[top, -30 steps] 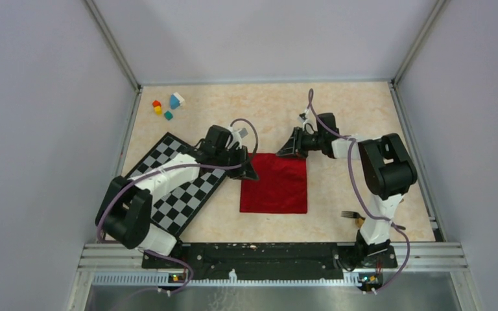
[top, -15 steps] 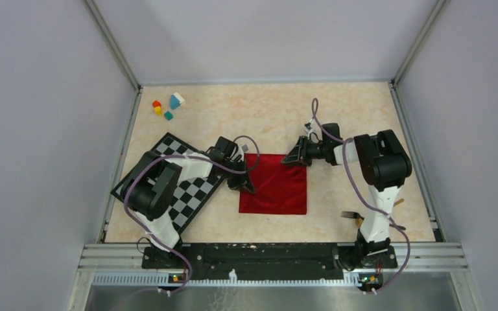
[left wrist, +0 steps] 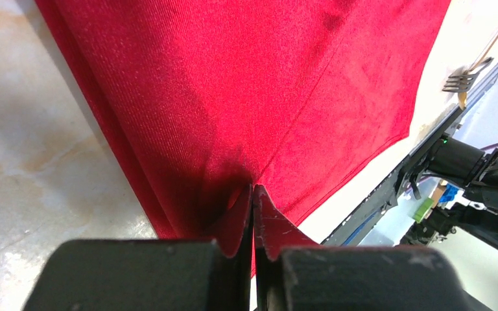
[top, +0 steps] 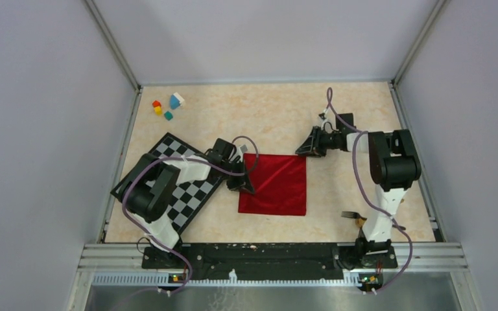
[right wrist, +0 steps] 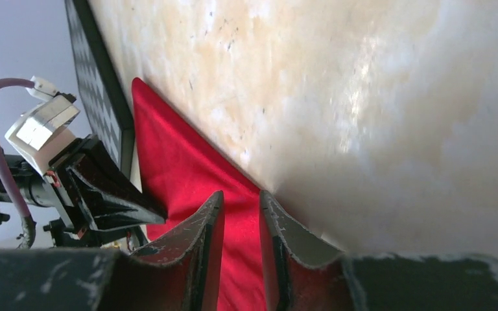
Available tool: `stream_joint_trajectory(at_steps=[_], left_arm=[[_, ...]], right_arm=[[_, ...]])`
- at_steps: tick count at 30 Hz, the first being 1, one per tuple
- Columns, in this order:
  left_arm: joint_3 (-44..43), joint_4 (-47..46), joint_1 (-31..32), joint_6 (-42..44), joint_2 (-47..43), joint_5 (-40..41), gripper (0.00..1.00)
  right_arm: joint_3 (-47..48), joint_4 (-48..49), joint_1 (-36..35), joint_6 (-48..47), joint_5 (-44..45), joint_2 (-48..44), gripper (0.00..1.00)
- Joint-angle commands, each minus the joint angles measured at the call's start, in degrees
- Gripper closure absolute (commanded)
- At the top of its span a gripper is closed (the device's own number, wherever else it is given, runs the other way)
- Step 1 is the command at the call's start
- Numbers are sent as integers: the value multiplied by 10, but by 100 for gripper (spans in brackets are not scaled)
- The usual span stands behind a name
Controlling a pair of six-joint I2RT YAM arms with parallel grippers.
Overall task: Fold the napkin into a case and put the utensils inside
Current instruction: Smooth out the square-folded napkin at the center of the board, then pick up the top corner of the square-folded napkin from the center of the board.
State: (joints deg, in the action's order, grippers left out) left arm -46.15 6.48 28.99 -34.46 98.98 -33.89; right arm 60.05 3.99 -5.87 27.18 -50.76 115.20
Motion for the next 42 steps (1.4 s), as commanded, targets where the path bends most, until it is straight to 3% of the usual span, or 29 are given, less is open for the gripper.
stream_joint_trajectory(at_steps=[1,6,10,13,16,25,31,36,39,42], left_arm=[[0,56,1,26,-31,41,95],[-55,90,0,36,-77,6,84],[-91,147,1,53,-115,40,72],[-61,152,0,56,-139,55,66],[-2,137,0,42,-156,52,62],[110,61,27,-20,-193,49,50],[113,14,97,-68,-177,52,41],[141,18,112,-98,-210,91,36],[155,11,116,-115,-239,95,32],[159,7,116,-116,-233,100,37]], right_arm=[[-4,-89,-6,-34,68,-114,73],[-93,-97,-84,-17,106,-217,71],[-196,-26,-148,34,106,-254,71],[-261,-14,-157,45,123,-269,71],[-290,-72,-156,15,186,-285,71],[-248,-248,-143,-28,295,-414,69],[-203,-382,-143,27,397,-495,55],[-213,-432,-146,69,420,-521,54],[-209,-468,-145,93,478,-528,60],[-249,-422,-145,113,401,-532,63]])
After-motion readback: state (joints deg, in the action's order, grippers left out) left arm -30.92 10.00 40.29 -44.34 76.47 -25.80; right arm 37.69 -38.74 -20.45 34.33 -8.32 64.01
